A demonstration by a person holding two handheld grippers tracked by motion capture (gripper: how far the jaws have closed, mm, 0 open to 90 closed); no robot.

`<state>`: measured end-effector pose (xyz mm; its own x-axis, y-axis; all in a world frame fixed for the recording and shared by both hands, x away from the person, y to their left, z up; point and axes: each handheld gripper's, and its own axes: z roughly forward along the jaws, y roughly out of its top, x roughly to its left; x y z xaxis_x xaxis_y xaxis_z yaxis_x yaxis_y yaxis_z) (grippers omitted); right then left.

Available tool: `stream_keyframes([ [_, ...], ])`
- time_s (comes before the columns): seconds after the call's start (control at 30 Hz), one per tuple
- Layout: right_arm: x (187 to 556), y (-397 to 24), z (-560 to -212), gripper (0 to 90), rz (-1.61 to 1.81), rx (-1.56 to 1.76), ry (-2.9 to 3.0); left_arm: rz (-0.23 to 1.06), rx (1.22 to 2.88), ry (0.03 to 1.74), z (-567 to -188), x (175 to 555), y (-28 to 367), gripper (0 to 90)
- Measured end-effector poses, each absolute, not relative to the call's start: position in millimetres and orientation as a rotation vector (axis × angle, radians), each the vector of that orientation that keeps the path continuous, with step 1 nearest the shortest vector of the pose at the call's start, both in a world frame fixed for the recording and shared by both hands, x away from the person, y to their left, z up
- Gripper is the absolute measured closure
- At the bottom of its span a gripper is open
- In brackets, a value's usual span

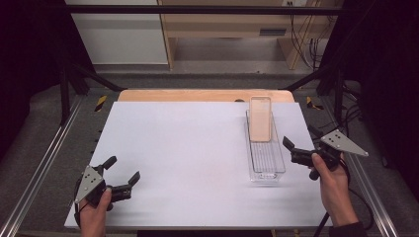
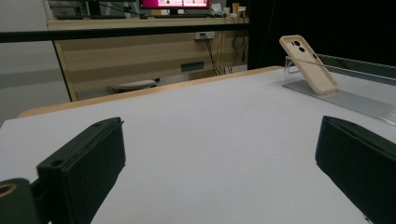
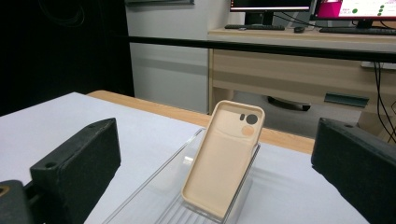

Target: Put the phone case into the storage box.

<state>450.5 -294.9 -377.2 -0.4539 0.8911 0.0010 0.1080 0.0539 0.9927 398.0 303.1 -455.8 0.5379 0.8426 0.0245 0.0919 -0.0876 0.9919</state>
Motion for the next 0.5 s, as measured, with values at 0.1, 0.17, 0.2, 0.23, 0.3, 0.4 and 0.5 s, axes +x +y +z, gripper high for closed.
stream_keyframes([
  [0.1,448.8,-296.2,-380.4,1.8,1.471,1.013,1.656,0.762,1.549,0.828,-455.9,398.1,303.1,1.5],
  [0.17,447.7,-296.9,-381.8,1.8,1.473,1.012,1.654,0.761,1.550,0.827,-455.9,398.1,303.1,1.5],
  [0.2,446.9,-297.5,-382.5,1.8,1.474,1.009,1.650,0.761,1.551,0.827,-455.9,398.1,303.0,1.5],
  [0.23,446.2,-298.1,-383.0,1.8,1.479,1.009,1.645,0.761,1.551,0.826,-455.9,398.1,302.9,1.5],
  [0.3,444.9,-299.0,-384.1,1.8,1.485,1.004,1.641,0.760,1.550,0.825,-455.8,397.9,302.7,1.5],
  [0.4,443.2,-299.7,-385.9,1.7,1.487,1.001,1.636,0.759,1.551,0.824,-455.9,398.0,302.4,1.5],
  [0.5,441.6,-300.2,-388.0,1.7,1.488,0.995,1.635,0.759,1.551,0.823,-455.7,397.9,302.3,1.5],
])
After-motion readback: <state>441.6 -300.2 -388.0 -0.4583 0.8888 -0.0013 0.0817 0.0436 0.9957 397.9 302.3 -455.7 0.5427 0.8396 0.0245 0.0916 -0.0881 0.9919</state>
